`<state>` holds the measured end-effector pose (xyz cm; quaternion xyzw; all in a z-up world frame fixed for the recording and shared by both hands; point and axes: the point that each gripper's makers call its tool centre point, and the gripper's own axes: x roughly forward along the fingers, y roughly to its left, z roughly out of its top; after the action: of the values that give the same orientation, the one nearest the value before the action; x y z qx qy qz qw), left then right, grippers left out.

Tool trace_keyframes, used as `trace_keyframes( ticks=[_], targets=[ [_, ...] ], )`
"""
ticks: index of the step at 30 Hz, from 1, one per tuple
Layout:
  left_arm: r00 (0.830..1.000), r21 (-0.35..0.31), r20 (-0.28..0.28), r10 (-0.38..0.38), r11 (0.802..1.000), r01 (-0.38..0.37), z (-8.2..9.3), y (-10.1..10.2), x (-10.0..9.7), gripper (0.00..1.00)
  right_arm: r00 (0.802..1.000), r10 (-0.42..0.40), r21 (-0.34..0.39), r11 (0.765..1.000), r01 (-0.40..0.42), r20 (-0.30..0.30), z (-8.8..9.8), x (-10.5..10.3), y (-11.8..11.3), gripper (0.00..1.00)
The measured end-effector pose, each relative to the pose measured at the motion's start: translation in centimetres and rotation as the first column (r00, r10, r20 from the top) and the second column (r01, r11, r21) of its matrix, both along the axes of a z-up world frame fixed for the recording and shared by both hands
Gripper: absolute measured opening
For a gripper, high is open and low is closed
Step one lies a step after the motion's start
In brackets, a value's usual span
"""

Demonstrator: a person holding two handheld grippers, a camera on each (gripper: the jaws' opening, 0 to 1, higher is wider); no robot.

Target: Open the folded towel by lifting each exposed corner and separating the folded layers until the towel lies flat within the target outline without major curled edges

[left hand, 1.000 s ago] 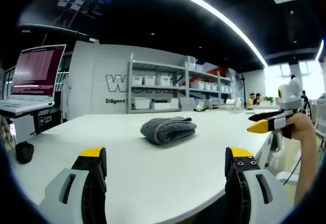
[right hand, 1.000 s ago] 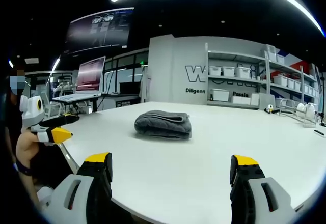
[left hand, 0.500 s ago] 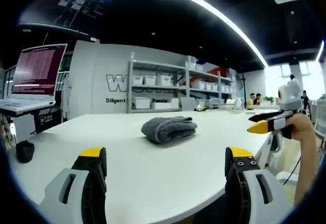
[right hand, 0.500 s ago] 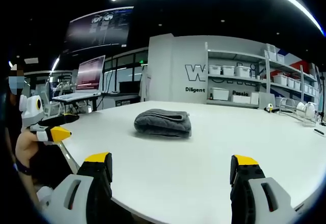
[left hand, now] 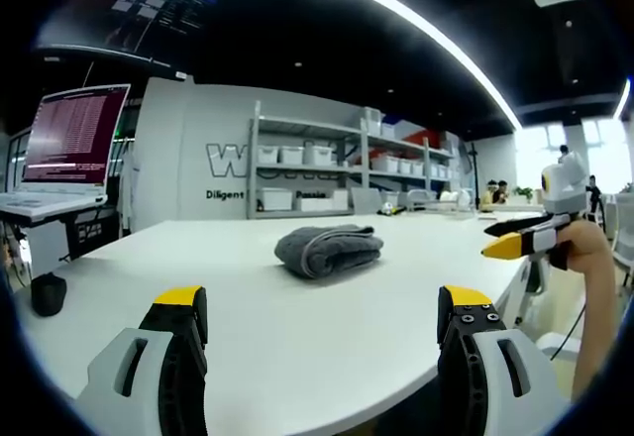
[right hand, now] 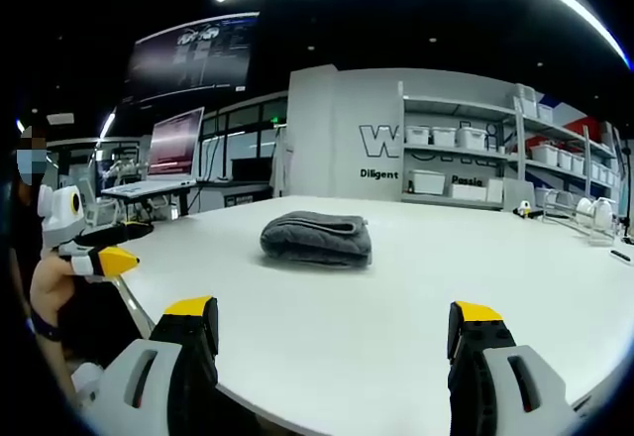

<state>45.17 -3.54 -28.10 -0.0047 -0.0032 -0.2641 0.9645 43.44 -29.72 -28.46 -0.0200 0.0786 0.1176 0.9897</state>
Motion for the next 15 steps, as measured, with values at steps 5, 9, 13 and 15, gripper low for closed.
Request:
trace_keyframes(
  ticks=[5, 9, 13, 15],
  targets=[
    [1.000, 0.002, -0.004, 0.001, 1.000, -0.001, -0.12, -0.01, 0.06, 0.95, 1.000, -0.002, 0.001, 1.000, 0.002, 0.000, -0.03, -0.02, -0.10, 0.98],
    [1.000, 0.003, -0.005, 0.001, 1.000, -0.001, -0.15, -0.02, 0.04, 0.95, 1.000, -0.002, 0.002, 1.000, 0.002, -0.003, -0.11, -0.02, -0.15, 0.98],
    [1.000, 0.004, -0.005, 0.003, 1.000, -0.002, -0.15, -0.01, 0.03, 0.95, 1.000, 0.000, 0.001, 1.000, 0.000, -0.003, -0.15, -0.04, -0.14, 0.98],
    [1.000, 0.004, -0.006, 0.003, 1.000, -0.003, -0.17, -0.01, 0.03, 0.95, 1.000, -0.001, 0.002, 1.000, 0.001, -0.004, -0.16, -0.05, -0.16, 0.98]
  ],
)
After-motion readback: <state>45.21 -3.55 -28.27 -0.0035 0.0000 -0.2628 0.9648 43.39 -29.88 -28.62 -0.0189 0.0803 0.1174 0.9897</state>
